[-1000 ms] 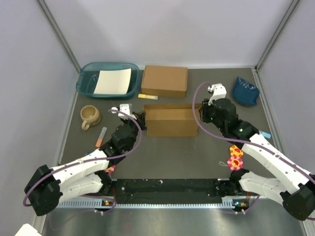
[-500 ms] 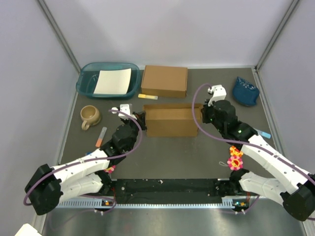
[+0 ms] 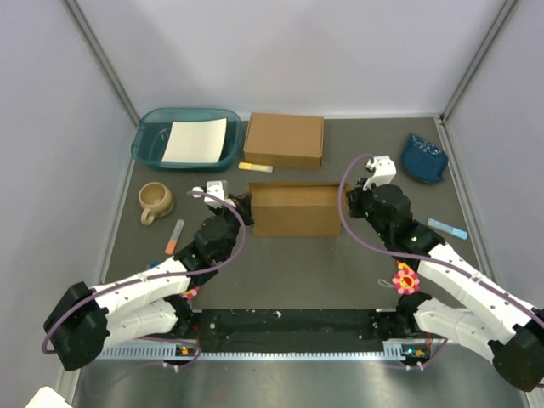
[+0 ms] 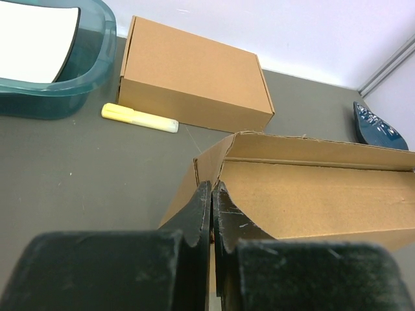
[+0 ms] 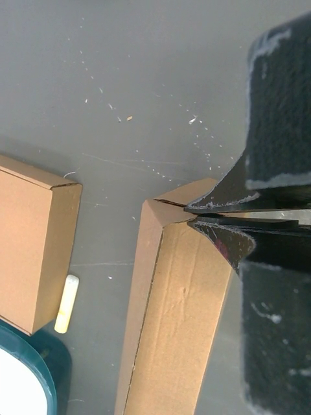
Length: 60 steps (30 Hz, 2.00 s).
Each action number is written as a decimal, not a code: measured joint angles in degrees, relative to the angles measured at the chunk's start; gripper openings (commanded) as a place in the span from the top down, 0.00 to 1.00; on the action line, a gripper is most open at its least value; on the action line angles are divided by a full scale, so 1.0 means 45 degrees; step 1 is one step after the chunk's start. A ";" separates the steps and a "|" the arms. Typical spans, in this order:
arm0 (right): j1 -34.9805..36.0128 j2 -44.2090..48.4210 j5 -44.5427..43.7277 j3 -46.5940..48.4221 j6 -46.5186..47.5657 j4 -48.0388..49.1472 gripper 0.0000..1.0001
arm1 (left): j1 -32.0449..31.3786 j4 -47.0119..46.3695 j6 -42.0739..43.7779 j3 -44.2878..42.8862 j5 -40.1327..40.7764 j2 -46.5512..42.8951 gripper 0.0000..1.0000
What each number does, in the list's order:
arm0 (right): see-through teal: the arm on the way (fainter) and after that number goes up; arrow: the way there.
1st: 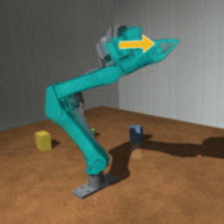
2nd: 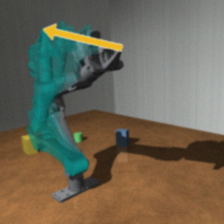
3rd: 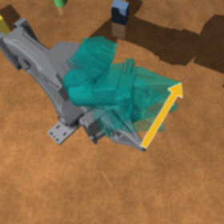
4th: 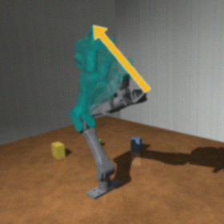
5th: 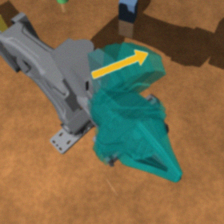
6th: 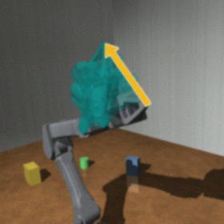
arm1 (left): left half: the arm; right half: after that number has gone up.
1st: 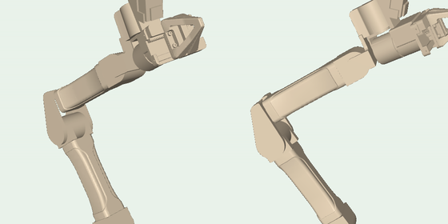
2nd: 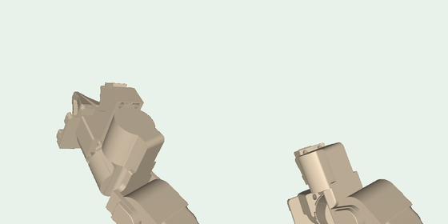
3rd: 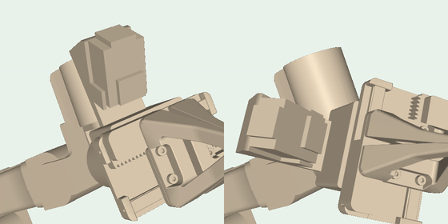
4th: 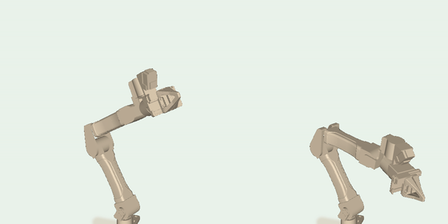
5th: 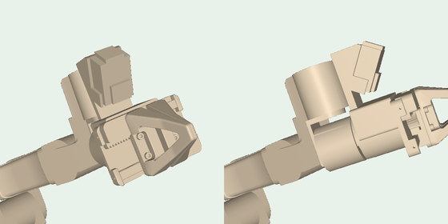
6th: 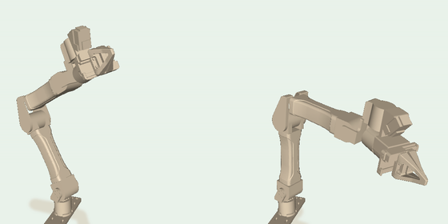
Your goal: Fold the paper box
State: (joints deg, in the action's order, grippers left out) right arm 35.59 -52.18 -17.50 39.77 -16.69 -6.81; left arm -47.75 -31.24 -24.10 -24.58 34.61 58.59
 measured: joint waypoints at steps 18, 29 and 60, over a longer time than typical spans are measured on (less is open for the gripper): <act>0.0005 -0.0340 0.0160 0.0287 -0.0121 -0.0442 1.00 | -0.0078 0.4095 0.0690 -0.0044 -0.0559 -0.2837 0.48; 0.0005 -0.0408 0.0209 0.0379 -0.0223 -0.0612 1.00 | 0.0170 0.4721 0.1005 -0.1224 -0.0797 -0.2841 0.46; 0.0005 -0.0622 0.0272 0.0602 -0.0243 -0.0826 1.00 | 0.0699 0.4974 0.1005 -0.1894 -0.2249 -0.1870 1.00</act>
State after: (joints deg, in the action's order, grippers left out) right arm 35.62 -54.98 -16.27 42.48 -17.78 -10.52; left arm -44.60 -8.86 -19.57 -33.10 24.49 50.17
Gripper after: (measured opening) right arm 0.008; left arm 0.134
